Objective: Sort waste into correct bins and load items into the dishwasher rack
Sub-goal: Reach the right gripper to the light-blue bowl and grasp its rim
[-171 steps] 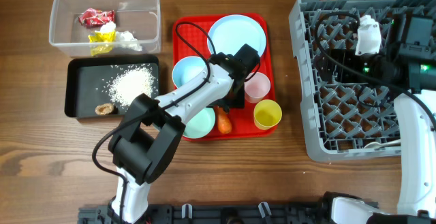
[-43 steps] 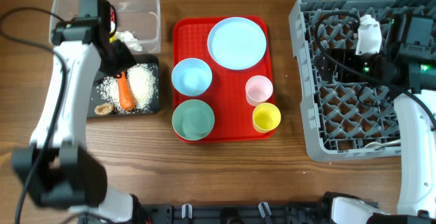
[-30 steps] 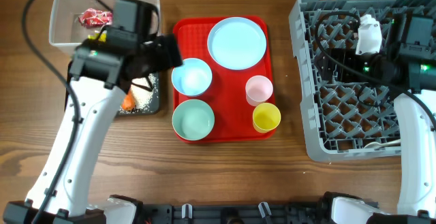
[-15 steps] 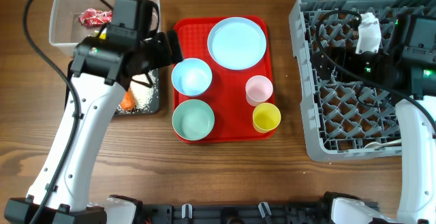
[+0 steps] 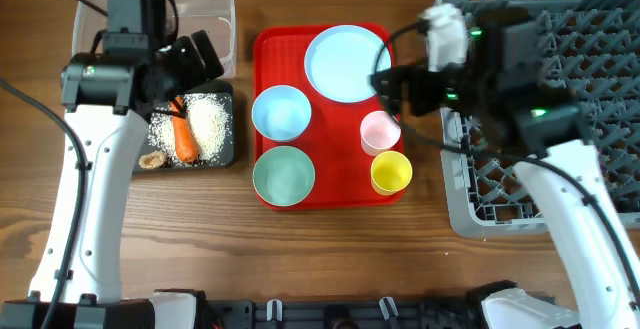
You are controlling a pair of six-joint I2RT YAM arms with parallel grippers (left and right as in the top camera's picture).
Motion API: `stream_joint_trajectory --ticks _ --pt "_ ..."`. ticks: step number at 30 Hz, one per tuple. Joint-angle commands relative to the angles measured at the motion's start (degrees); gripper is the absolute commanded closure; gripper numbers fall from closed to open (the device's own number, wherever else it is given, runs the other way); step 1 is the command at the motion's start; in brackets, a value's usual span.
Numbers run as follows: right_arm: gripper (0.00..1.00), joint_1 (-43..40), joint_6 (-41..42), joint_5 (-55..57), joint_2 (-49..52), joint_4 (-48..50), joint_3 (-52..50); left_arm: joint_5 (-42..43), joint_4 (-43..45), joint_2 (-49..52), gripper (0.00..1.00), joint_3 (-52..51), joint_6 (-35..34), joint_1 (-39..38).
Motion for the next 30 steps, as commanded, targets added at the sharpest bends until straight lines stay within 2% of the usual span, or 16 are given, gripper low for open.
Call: stream_joint_trajectory --ticks 1,4,13,16,20,28,30 --pt "0.00 7.50 7.82 4.85 5.73 4.46 1.49 -1.22 -0.85 -0.13 0.00 0.24 0.15 3.54" --pt "0.01 12.11 11.41 5.22 14.03 10.08 1.49 -1.18 -0.87 -0.13 0.00 0.24 0.13 5.51" --pt "0.02 13.05 17.03 3.54 28.98 17.42 1.49 -1.14 -0.85 -0.13 0.00 0.24 -0.09 5.64" --pt "0.15 13.05 17.09 4.35 31.21 19.19 1.49 -1.14 -0.85 -0.13 0.00 0.24 -0.07 5.64" --pt "0.40 13.05 17.59 4.39 34.16 21.88 1.49 -1.14 -0.85 -0.13 0.00 0.24 -0.07 5.64" --pt "0.47 13.05 21.64 5.88 40.02 22.36 1.49 -1.14 -0.85 -0.13 0.00 0.24 -0.07 5.64" --pt "0.58 13.05 21.88 6.75 40.09 22.49 1.49 -1.14 -0.85 -0.13 0.00 0.24 -0.07 5.64"
